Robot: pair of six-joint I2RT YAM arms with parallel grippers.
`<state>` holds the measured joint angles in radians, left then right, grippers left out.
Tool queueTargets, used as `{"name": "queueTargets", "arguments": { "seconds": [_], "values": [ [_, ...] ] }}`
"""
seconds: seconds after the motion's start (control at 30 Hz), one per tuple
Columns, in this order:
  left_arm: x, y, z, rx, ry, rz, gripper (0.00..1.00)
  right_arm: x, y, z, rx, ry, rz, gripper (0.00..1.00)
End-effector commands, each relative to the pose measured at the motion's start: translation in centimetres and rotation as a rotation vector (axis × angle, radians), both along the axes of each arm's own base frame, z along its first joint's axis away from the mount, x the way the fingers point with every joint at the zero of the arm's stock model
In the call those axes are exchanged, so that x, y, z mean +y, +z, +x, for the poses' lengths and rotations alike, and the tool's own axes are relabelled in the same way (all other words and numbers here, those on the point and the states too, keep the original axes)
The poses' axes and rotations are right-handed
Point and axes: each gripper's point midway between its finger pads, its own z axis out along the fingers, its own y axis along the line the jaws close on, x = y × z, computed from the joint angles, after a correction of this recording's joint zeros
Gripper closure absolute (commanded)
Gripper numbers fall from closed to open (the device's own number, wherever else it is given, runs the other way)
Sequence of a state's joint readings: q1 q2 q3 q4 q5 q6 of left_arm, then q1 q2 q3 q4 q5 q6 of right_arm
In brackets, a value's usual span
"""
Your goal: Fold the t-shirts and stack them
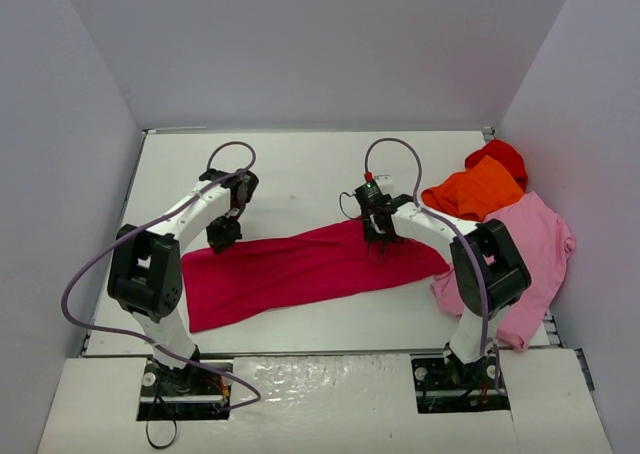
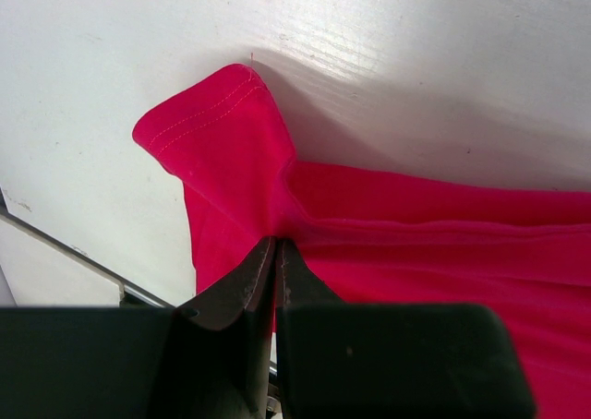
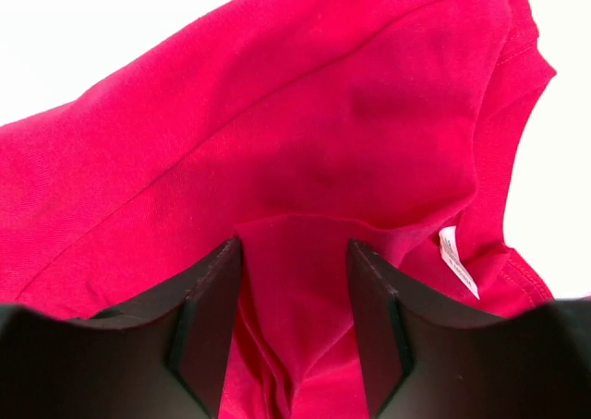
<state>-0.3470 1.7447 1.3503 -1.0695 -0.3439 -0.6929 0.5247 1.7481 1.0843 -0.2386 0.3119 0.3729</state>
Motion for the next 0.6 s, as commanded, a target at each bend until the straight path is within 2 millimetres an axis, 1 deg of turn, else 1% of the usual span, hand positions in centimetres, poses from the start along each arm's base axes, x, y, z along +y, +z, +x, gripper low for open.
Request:
{"name": "queueTargets", "arguments": {
  "seconds": [0.0,0.07,0.13,0.2,0.23,0.3,0.47,0.57],
  "values": [
    [0.0,2.4,0.2,-0.069,0.004,-0.010,1.00,0.3,0.9,1.3,-0.040,-0.006,0.003,0.57],
    [0.0,2.3,0.2,-0.066,0.004,-0.008,1.00,0.6,0.9,1.7,-0.042,-0.004,0.007,0.61],
    [0.1,2.3,0.2,-0.067,0.004,-0.007,1.00,0.9,0.9,2.2,-0.043,0.003,0.009,0.74],
    [0.1,2.4,0.2,-0.066,0.004,-0.007,1.00,1.1,0.9,2.5,-0.045,0.007,0.011,0.90],
    [0.1,2.4,0.2,-0.066,0.004,-0.004,1.00,1.1,0.9,2.4,-0.044,0.009,0.010,0.97],
    [0.2,2.4,0.2,-0.064,0.004,0.003,1.00,1.1,1.2,2.4,-0.049,0.011,0.013,1.00],
    [0.2,2.3,0.2,-0.059,0.002,0.003,1.00,0.4,2.6,1.5,-0.070,0.006,0.015,1.00],
    [0.0,2.2,0.3,-0.060,0.001,-0.004,1.00,-1.3,3.7,-0.3,-0.080,-0.030,-0.013,1.00]
  ]
}}
